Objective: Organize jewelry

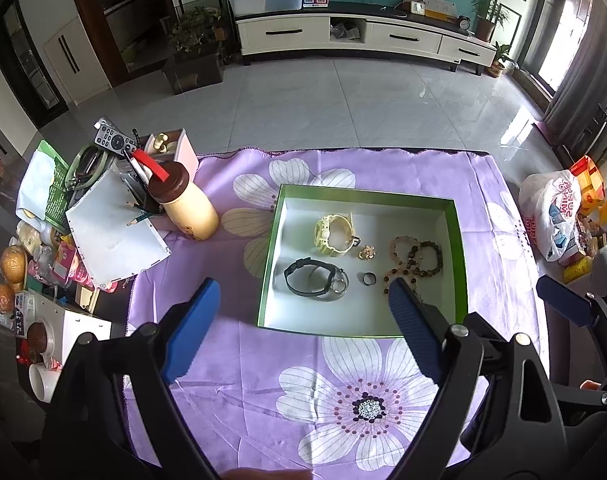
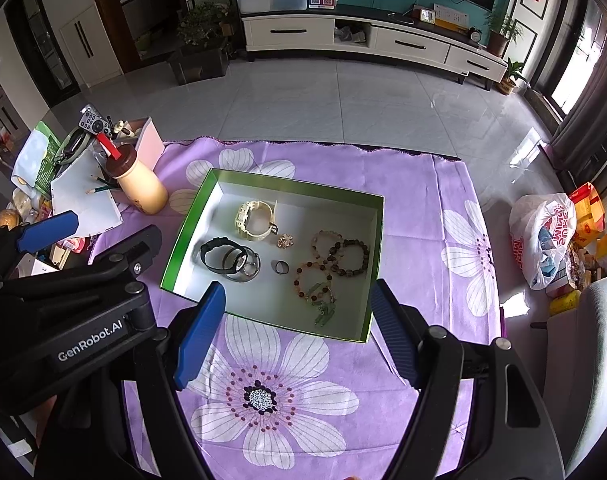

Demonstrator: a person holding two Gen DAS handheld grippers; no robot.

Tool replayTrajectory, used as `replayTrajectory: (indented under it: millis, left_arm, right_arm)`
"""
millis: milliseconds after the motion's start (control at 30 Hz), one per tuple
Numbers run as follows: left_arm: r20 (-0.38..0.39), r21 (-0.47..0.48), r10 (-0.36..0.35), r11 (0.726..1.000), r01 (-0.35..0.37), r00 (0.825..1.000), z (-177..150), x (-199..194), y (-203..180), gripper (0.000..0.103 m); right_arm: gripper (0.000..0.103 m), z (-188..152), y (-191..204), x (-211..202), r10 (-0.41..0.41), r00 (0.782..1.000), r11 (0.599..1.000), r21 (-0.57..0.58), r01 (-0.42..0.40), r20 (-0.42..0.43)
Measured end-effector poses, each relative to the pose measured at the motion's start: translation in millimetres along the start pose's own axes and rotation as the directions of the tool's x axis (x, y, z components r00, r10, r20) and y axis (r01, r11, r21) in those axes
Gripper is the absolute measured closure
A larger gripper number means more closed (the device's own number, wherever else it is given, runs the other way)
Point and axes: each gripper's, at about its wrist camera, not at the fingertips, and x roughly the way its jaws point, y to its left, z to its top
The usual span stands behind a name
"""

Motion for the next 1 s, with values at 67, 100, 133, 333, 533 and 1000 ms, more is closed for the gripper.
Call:
replayTrajectory:
  millis: [67,100,133,333,533,1000]
  left_arm:
    - [0.003,-0.001,0.005,1.000,-0.005,1.000,0,0,0,0.013]
    - [0.003,0.000,0.007,1.000,-0.007,1.000,0,0,0,0.012]
    - [0.004,0.003,0.008,1.000,-0.008,1.000,0,0,-1,0.012]
    - [0.022,0.004,0.051,0.999,-0.051,0.998,-1,-3,-2,0.002]
    - [0.025,-0.017,0.041,0.999,-0.041,0.999,-1,-3,2,0.002]
    - [0.063,0.044,0.000,0.999,-0.003,0.998,-2,-12,-12,0.002]
  right_arm:
    - [0.028,0,0,0,-0.001,1.000,1.000,0.000,0.001,0.002]
    - [0.028,0,0,0,-0.001,1.000,1.000,-0.001,0.001,0.001]
    - [0.028,0,0,0,-0.001,1.000,1.000,-0.001,0.001,0.001]
    - [0.028,0,1,1,-0.003,1.000,1.000,0.000,0.003,0.000]
    - [0.028,0,1,0,0.000,1.000,1.000,0.002,0.000,0.002]
    - [0.028,-3,2,3,-0.003,1.000,1.000,-0.023,0.003,-0.004]
